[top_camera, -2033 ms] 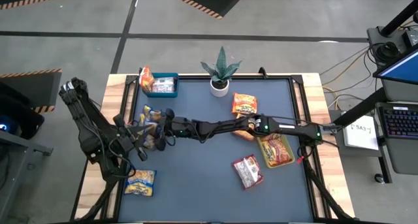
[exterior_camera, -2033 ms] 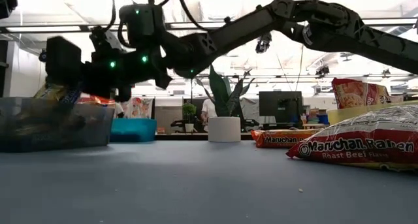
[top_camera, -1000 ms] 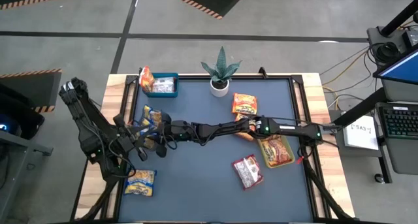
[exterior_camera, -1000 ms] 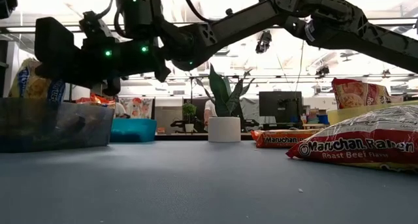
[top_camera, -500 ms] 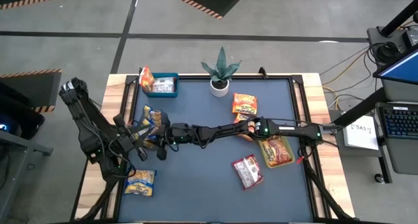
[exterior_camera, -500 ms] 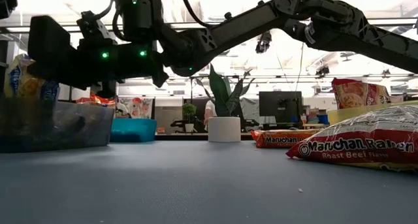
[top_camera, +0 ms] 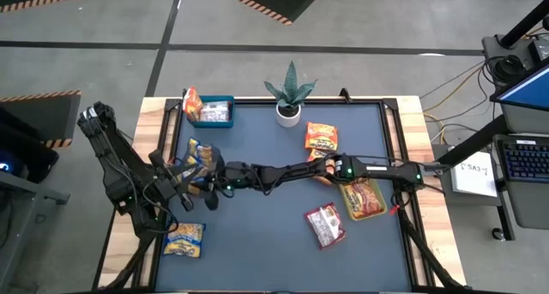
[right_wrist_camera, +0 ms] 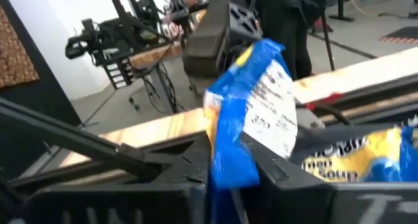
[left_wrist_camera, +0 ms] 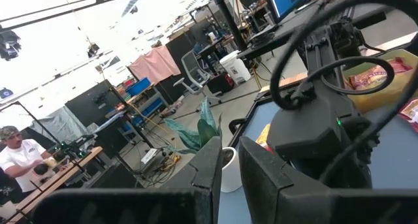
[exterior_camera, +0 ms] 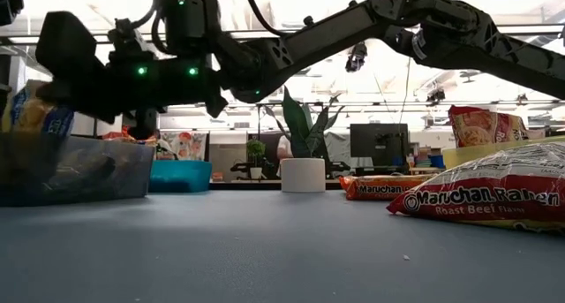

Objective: Sort Maruchan noodles
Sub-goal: Put the blue noodle pack into the black bin, then adjust the blue noodle pack in the bin

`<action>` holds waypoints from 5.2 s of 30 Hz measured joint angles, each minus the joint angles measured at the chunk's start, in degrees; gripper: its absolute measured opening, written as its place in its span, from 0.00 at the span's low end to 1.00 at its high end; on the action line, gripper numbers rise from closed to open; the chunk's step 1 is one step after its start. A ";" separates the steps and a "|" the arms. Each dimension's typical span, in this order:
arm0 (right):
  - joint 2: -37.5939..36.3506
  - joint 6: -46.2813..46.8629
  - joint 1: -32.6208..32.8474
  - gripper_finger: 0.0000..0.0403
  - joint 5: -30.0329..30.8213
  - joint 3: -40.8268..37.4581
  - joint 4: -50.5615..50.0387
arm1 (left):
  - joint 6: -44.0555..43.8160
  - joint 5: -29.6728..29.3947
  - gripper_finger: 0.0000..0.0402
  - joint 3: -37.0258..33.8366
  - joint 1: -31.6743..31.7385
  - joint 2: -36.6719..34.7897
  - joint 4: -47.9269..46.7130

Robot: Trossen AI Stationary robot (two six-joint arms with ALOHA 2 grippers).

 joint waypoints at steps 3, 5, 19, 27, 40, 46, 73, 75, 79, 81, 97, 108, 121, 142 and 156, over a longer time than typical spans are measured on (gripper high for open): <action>0.06 -0.14 -0.02 0.18 0.00 0.08 -2.32 | 0.00 0.02 0.09 0.00 0.00 0.00 0.00; 0.06 -1.62 0.01 0.23 -0.52 0.11 -2.84 | 0.00 0.00 0.09 0.00 0.00 0.02 -0.02; -2.50 -11.22 1.39 0.41 -0.02 0.15 -13.81 | -0.24 0.00 0.09 -0.01 0.00 0.02 0.02; -10.43 -16.22 1.26 0.40 -0.96 0.15 -34.06 | -1.49 0.01 0.09 0.00 0.00 0.02 1.10; -22.45 -21.51 2.23 0.37 -9.67 -10.70 -55.20 | -6.55 2.85 0.09 0.00 1.32 0.02 9.51; -31.28 -19.44 2.89 0.37 -13.24 -31.17 -38.59 | -11.45 9.65 0.09 -0.01 4.94 0.85 9.81; -77.03 -23.02 -6.54 0.36 -8.37 -91.15 5.35 | 14.70 73.34 0.09 8.09 39.76 3.46 3.91; -78.00 -22.94 -6.67 0.36 -8.39 -91.91 5.62 | 15.17 77.14 0.09 7.91 43.10 3.55 -2.41; -77.99 -22.97 -6.69 0.36 -8.41 -92.83 6.37 | 16.20 77.59 0.09 7.87 50.01 4.74 -10.85; -77.30 -22.85 -6.69 0.36 -8.42 -92.95 6.98 | 19.54 78.77 0.09 7.87 53.25 5.83 -11.26; -75.56 -21.57 -6.60 0.36 -9.05 -93.02 6.90 | 42.38 83.10 0.31 7.41 67.81 19.37 -11.73; -75.54 -20.31 -6.60 0.36 -9.11 -94.03 6.81 | 46.01 83.10 0.35 4.20 68.52 24.09 -9.38; -75.54 -18.75 -6.49 0.36 -9.22 -94.03 6.61 | 47.84 84.55 0.26 2.53 69.66 25.31 -7.47; -75.54 -17.88 -6.23 0.36 -9.20 -94.03 5.94 | 48.59 85.49 0.00 4.53 66.61 24.79 -11.90; -75.54 -16.14 -6.23 0.36 -9.14 -94.03 5.54 | 39.88 88.00 0.00 9.42 61.21 24.11 -21.75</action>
